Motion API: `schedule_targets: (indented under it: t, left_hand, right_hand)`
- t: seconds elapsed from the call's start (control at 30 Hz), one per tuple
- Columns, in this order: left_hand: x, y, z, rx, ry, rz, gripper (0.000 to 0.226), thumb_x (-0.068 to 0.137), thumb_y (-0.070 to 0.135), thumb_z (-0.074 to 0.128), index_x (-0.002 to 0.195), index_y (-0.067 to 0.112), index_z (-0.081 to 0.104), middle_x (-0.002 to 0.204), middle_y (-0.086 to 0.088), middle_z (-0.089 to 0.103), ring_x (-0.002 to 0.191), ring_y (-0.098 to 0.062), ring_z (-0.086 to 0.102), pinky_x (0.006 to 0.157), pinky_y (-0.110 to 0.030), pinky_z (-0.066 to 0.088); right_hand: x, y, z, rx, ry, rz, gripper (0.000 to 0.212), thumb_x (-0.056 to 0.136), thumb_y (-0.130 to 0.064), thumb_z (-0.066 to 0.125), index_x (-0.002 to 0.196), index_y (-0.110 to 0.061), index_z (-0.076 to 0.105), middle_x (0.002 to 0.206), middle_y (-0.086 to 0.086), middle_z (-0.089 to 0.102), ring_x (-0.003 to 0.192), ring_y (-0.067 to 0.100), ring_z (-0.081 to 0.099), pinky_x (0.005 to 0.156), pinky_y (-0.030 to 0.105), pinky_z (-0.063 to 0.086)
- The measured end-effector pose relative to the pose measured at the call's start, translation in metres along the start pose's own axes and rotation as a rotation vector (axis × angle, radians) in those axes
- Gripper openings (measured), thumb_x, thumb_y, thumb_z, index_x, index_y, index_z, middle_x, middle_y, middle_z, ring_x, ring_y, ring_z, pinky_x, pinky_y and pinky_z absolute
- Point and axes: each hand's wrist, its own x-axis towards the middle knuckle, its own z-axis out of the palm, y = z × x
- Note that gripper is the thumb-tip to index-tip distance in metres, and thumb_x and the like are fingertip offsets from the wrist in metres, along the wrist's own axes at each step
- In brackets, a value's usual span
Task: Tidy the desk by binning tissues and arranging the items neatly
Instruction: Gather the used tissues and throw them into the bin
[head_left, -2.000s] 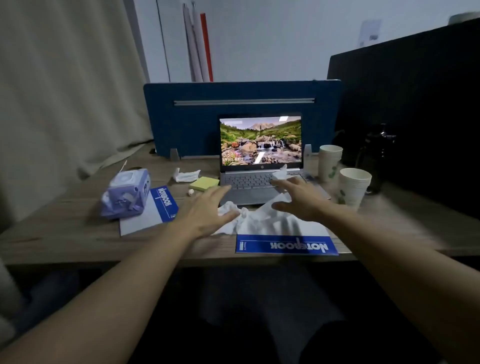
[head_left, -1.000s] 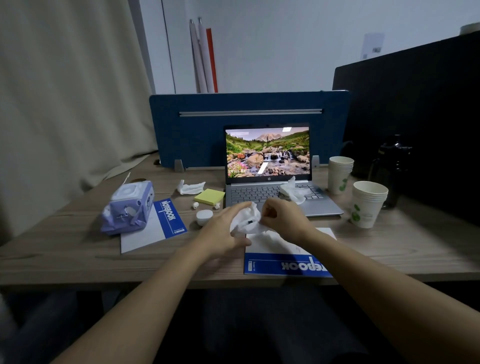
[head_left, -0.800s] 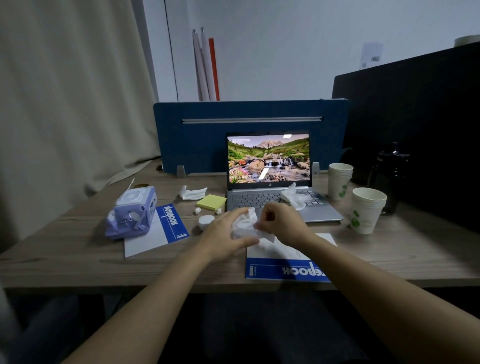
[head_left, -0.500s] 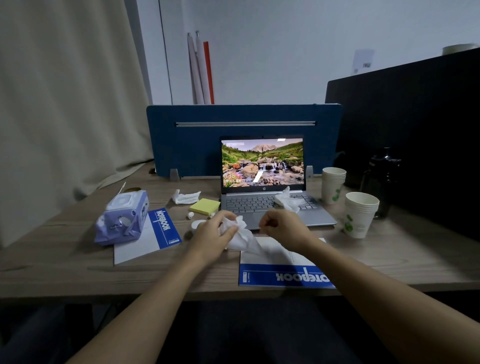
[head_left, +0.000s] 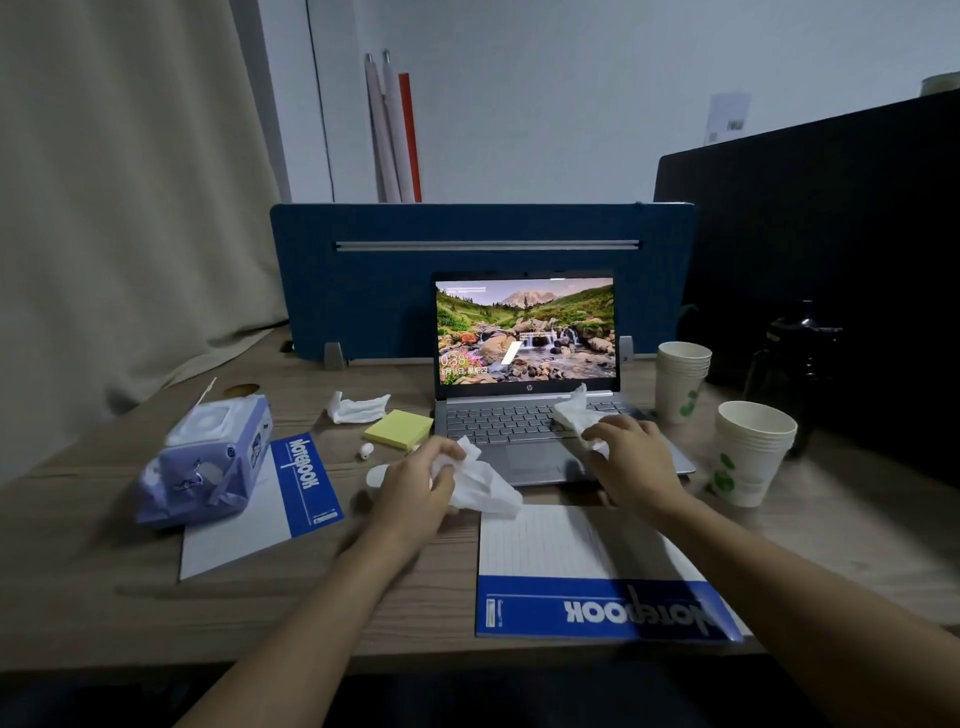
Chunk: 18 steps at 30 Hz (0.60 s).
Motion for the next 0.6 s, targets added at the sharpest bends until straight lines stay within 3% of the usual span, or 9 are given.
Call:
schedule_targets:
  t: [0.07,0.2,0.4,0.6]
  left_hand:
    - [0.005,-0.006,0.004,0.013,0.021,0.011,0.02,0.095,0.018,0.052,0.102,0.036,0.059,0.094,0.005,0.066,0.067,-0.009,0.061,0.05,-0.017,0.041]
    - [0.011,-0.014,0.008,-0.043,0.068,0.064,0.023,0.091,0.026,0.061,0.113,0.029,0.061,0.116,0.007,0.064,0.104,-0.01,0.055,0.081,-0.025,0.04]
    - [0.017,-0.021,0.009,-0.071,0.096,0.087,0.029,0.092,0.036,0.06,0.12,0.029,0.059,0.124,0.009,0.061,0.113,-0.008,0.051,0.087,-0.024,0.038]
    - [0.018,-0.023,0.01,-0.085,0.061,0.08,0.042,0.087,0.049,0.05,0.123,0.029,0.057,0.128,0.008,0.06,0.118,-0.009,0.051,0.092,-0.025,0.038]
  right_hand:
    - [0.006,0.003,0.008,-0.031,0.01,0.012,0.03,0.093,-0.037,0.057,0.12,-0.026,0.064,0.142,0.005,0.051,0.124,0.035,0.039,0.097,0.041,0.038]
    - [0.021,0.004,0.014,-0.044,0.019,0.055,0.041,0.093,-0.043,0.054,0.131,-0.028,0.055,0.144,0.006,0.048,0.127,0.038,0.038,0.098,0.044,0.039]
    - [0.044,0.001,0.022,-0.111,-0.1,0.169,0.056,0.091,-0.049,0.052,0.143,-0.034,0.037,0.142,0.009,0.05,0.125,0.04,0.038,0.096,0.047,0.036]
    - [0.037,-0.004,0.022,-0.038,0.071,0.179,0.027,0.092,-0.029,0.055,0.117,-0.027,0.063,0.113,0.009,0.069,0.111,0.035,0.043,0.083,0.043,0.035]
